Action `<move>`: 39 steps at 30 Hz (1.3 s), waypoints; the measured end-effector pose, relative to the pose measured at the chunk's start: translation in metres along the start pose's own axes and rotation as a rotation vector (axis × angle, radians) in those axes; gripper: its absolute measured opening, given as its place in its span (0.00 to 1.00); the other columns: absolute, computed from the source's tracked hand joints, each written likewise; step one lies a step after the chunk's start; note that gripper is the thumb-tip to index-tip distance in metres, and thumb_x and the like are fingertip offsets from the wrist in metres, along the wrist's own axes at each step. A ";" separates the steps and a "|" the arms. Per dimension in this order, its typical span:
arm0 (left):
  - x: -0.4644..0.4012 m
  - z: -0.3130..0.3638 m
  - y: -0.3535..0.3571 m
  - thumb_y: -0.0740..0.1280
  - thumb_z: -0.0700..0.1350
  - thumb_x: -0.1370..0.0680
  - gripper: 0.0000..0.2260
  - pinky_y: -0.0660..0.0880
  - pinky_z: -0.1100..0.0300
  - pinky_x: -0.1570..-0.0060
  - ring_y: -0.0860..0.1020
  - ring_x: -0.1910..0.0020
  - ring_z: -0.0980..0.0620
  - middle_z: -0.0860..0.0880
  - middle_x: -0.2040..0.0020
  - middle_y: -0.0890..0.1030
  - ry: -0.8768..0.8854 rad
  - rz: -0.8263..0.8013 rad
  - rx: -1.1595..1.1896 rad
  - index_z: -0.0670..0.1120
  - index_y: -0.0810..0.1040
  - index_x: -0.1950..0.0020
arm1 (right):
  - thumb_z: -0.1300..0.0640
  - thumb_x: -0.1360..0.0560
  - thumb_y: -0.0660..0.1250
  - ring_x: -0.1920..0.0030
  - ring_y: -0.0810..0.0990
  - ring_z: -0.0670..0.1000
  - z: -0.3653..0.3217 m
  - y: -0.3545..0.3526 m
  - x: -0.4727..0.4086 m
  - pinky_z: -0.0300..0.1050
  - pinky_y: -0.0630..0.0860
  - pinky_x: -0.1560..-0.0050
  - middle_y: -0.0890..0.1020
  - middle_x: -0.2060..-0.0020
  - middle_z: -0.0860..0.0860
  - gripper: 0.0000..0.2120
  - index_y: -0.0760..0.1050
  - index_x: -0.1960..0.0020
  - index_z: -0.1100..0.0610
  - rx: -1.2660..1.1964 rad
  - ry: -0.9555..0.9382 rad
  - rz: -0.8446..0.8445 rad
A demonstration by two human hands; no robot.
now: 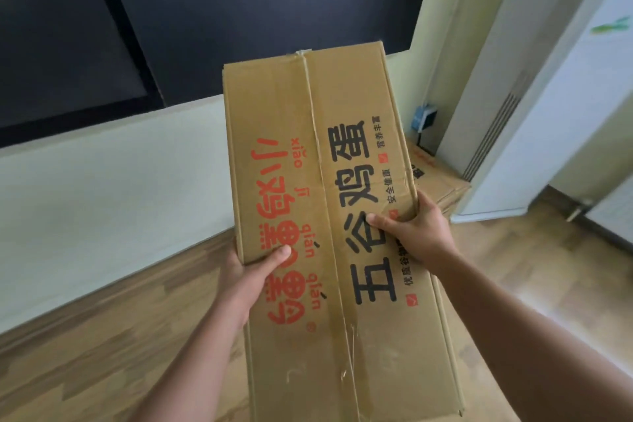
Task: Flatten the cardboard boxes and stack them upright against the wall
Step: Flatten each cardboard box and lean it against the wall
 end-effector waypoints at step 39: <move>-0.449 0.135 0.741 0.85 0.57 0.39 0.37 0.71 0.48 0.31 0.81 0.41 0.54 0.57 0.47 0.85 -0.280 0.073 0.331 0.51 0.76 0.34 | 0.39 0.37 0.84 0.55 0.89 0.53 0.110 -0.369 -0.826 0.54 0.87 0.55 0.87 0.49 0.51 0.38 0.74 0.32 0.47 0.422 0.104 -0.266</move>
Point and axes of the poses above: each hand's wrist, its own x-axis away from the middle knuckle, its own y-axis out of the palm, z = x × y, the point moved 5 cm from there along -x, towards the middle knuckle
